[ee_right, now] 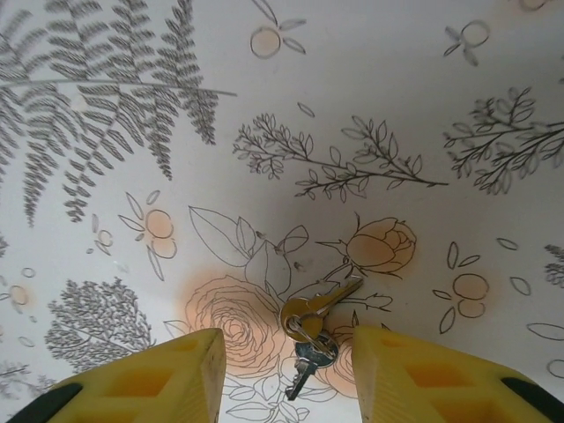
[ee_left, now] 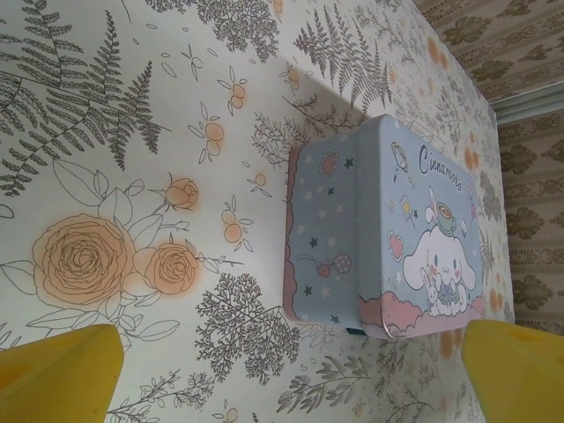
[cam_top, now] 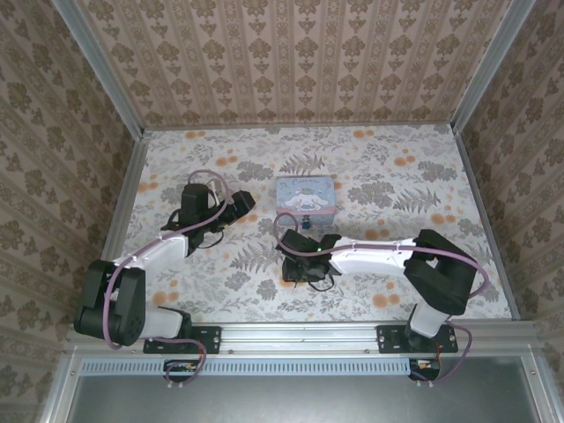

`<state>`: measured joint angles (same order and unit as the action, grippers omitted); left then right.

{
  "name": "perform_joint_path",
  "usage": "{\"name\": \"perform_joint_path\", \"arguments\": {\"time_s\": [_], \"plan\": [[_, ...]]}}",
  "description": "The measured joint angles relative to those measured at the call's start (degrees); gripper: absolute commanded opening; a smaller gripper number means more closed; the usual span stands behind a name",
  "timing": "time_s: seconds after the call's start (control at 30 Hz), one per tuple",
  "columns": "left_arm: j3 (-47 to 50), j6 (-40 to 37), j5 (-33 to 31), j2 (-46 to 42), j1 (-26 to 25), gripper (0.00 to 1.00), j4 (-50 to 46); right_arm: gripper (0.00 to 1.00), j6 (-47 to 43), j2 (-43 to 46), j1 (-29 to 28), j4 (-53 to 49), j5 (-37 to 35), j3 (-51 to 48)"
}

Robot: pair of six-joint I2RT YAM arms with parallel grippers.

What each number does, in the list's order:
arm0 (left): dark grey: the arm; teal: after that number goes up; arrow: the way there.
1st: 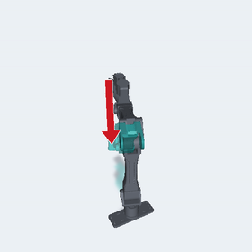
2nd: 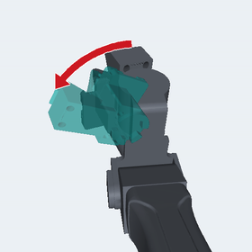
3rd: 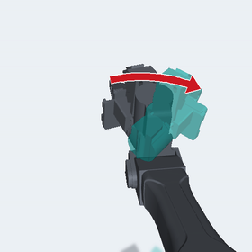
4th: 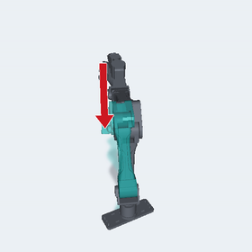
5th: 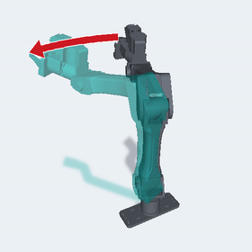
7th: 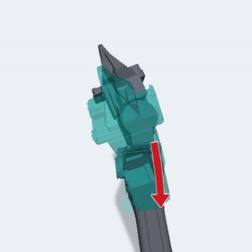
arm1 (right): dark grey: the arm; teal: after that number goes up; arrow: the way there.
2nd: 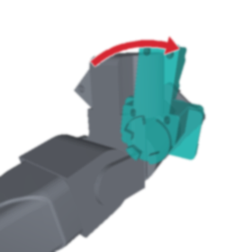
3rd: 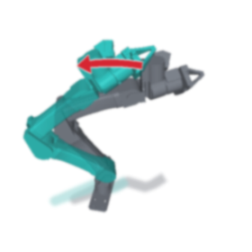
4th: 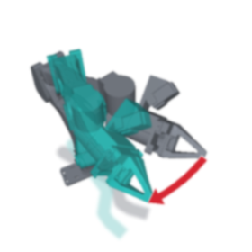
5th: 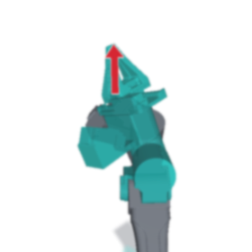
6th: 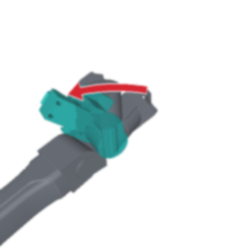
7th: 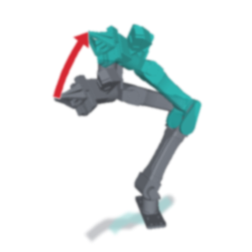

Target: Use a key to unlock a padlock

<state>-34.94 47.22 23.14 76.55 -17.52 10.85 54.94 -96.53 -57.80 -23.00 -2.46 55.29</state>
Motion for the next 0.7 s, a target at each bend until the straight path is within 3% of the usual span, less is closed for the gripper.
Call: {"name": "perform_joint_path", "arguments": {"time_s": [0.7], "plan": [[0.8,0.7,1.1,0.0,1.9,1.0,2.3,0.35,0.9,-7.8,-2.2,-5.8,-3.1,7.8]]}}
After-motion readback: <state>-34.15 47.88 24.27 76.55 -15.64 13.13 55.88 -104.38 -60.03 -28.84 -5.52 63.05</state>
